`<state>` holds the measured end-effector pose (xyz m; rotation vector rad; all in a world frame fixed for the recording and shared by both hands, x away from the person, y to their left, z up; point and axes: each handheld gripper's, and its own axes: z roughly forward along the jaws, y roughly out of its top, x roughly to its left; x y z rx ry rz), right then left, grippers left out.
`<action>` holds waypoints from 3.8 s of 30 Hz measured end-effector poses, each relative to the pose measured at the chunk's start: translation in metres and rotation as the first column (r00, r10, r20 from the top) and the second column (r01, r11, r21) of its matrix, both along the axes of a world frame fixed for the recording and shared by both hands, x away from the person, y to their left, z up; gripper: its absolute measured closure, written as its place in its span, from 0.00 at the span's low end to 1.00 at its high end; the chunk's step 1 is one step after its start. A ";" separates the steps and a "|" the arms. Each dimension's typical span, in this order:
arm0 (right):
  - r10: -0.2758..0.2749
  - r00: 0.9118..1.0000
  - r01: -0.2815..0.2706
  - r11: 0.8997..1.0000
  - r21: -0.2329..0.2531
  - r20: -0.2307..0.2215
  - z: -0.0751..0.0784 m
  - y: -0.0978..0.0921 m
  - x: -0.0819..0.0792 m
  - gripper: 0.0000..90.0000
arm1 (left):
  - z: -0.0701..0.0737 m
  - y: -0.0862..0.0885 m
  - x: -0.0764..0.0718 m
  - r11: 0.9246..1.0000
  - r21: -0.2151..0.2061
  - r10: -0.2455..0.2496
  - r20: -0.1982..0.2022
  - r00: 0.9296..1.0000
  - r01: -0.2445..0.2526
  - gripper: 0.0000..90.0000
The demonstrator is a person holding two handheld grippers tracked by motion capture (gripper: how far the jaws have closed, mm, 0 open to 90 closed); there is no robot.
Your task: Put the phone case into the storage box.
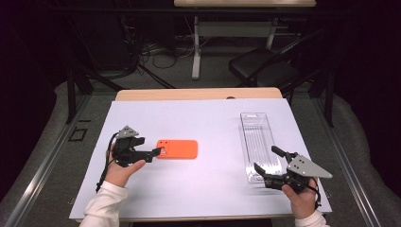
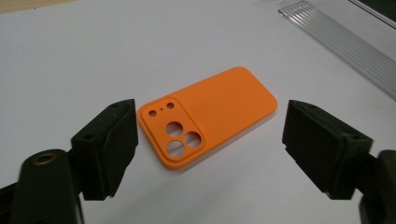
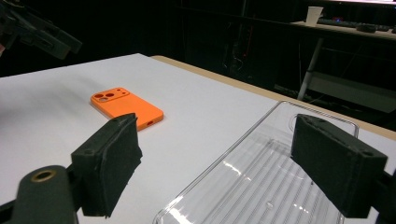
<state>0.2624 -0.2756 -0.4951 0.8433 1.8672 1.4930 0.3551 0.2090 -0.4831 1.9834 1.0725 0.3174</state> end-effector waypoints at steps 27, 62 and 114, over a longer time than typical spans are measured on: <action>-0.011 1.000 0.011 1.000 0.008 -0.004 -0.001 -0.002 0.000 0.16 | -0.009 -0.023 0.046 0.995 0.066 0.075 0.007 0.997 -0.075 0.55; 0.001 1.000 0.000 1.000 0.010 -0.020 -0.004 -0.002 0.001 0.16 | -0.063 -0.033 0.087 0.982 0.094 0.174 -0.110 0.979 -0.164 1.00; 0.000 1.000 0.000 1.000 0.013 -0.024 -0.004 -0.002 0.001 0.16 | -0.069 -0.021 0.039 0.990 0.111 0.101 -0.164 0.981 -0.083 1.00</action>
